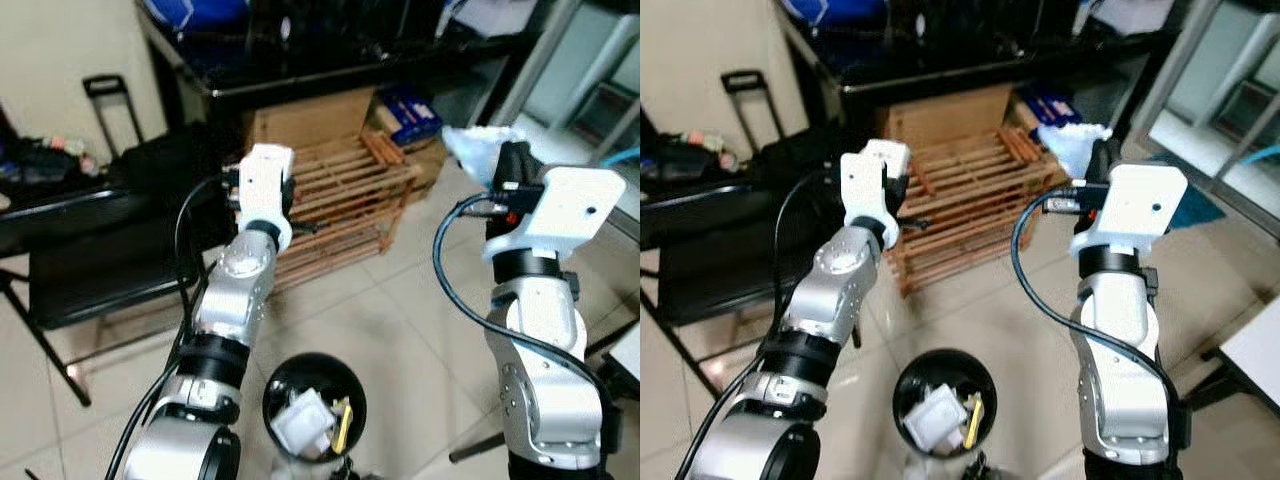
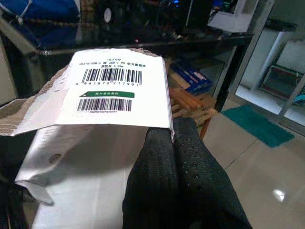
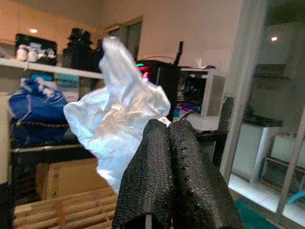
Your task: Picking trash to rubbish bin
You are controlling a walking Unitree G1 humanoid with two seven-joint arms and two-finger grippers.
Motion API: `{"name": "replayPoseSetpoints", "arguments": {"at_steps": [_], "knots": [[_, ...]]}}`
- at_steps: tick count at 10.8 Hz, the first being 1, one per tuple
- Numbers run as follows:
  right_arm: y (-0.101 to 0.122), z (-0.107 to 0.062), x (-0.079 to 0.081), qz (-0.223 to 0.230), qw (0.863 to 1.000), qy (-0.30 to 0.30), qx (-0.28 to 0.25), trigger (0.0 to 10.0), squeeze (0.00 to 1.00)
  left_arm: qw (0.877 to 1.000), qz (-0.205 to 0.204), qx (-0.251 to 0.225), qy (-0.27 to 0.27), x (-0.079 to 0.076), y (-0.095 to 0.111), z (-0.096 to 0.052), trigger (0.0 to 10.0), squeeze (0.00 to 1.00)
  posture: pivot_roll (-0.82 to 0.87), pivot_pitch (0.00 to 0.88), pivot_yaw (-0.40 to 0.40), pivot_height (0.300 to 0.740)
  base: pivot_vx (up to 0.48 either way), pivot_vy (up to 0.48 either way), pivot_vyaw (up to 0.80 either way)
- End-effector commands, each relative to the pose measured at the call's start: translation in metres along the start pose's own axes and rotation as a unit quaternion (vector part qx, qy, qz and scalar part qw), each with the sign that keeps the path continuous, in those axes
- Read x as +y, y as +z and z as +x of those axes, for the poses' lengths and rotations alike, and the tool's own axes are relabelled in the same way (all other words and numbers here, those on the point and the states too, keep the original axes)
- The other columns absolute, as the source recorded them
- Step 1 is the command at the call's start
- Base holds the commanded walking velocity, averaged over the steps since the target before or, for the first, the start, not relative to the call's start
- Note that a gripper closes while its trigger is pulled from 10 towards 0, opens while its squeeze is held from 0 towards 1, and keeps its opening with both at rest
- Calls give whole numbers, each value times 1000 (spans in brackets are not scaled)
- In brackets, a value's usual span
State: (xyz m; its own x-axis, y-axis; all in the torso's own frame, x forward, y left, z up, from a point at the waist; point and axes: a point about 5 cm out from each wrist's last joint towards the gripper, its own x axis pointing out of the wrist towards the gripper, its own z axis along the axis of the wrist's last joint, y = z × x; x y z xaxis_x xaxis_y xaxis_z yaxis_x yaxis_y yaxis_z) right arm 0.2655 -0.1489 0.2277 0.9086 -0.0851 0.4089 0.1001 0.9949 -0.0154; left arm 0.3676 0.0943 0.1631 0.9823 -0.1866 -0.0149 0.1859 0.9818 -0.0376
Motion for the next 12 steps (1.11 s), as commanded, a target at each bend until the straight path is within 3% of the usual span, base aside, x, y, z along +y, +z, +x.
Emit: {"name": "replayPoseSetpoints", "arguments": {"at_steps": [1,6,11,12], "knots": [[-10,-2,0,2,1000,10,25,0,0,1000,-2,19,-1,-1,-11,-1,0,0,182,71,-105,740,0,0,0],[-44,-8,-9,-12,996,21,90,0,0,996,-5,86,-5,-1,-52,-15,0,0,186,176,-132,740,0,0,0],[-22,-6,-24,-35,997,-7,68,0,0,982,-24,176,-67,-38,-101,-31,0,0,94,256,-146,740,0,0,0],[-30,-11,-28,-50,993,-5,109,0,0,977,-10,200,-77,-42,-112,-34,0,0,78,258,-144,740,0,0,0]]}}
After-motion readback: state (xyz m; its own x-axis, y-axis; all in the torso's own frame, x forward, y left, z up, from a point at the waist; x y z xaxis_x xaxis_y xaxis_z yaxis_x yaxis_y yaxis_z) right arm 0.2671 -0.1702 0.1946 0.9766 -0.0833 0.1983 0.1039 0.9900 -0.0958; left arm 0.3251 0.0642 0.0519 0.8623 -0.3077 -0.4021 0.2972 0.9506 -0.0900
